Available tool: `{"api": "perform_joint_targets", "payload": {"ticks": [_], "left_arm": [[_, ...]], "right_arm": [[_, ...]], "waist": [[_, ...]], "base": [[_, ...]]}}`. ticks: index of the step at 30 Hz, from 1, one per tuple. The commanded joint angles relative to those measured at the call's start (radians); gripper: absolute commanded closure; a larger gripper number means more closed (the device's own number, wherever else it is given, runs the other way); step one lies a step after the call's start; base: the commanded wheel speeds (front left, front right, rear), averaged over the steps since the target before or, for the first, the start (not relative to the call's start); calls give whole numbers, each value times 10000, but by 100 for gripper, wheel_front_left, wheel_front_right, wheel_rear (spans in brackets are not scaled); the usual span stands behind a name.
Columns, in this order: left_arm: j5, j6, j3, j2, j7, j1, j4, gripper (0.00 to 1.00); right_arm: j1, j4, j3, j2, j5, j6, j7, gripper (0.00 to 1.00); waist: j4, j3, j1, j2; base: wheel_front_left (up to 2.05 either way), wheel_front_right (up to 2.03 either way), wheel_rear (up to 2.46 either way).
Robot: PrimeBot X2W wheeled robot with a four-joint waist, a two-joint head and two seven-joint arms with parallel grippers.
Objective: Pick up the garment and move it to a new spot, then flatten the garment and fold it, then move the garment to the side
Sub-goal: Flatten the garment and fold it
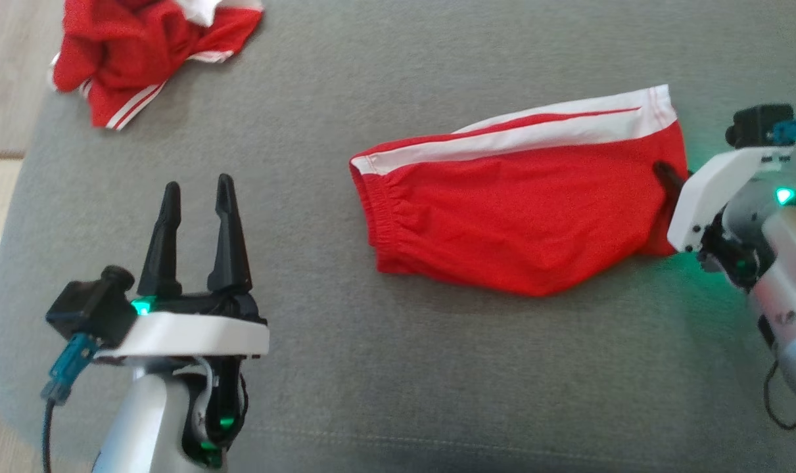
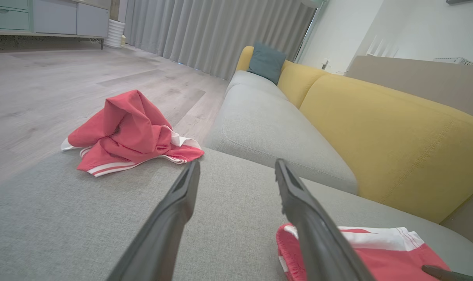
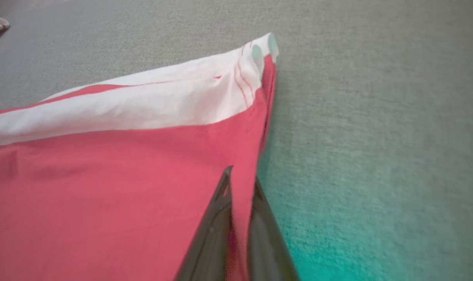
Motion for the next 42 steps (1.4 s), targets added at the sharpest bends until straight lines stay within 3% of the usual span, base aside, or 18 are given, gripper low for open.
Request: {"api": "perform_joint_targets", "payload": {"ticks": [1,14,22,28,36,42], "left_arm": [[111,-73,424,36,-120,-14,-266,0],[155,-67,511,139,-116,328,-264,0],[207,-43,437,212,-60,220,-168,0],[175,-65,346,213,-62,304,80,0],[94,-42,178,131,-75,700,274,0],[71,-23,143,146,-74,795,215,0]], "right_arm": [[276,-339,150,-155,175,-9,-304,100],[1338,-1778,352,-763,577,-9,-1290,100],[1624,-2109,67,-606,602,-9,-1474,100],[1939,-3007,129,-261,868,-9,-1475,100],[2448,-4812,423,296,1306,-9,-1284,100],[2464,-5201,419,964,1315,-9,-1181,100]], "waist": [[-335,-241,0,0],[-2240,-605,0,0],[-2574,-647,0,0],[-2200,-1084,0,0],[-1192,-1626,0,0],[-409,-1608,0,0]], "base": [[0,0,0],[0,0,0],[0,0,0],[0,0,0],[0,0,0],[0,0,0]]}}
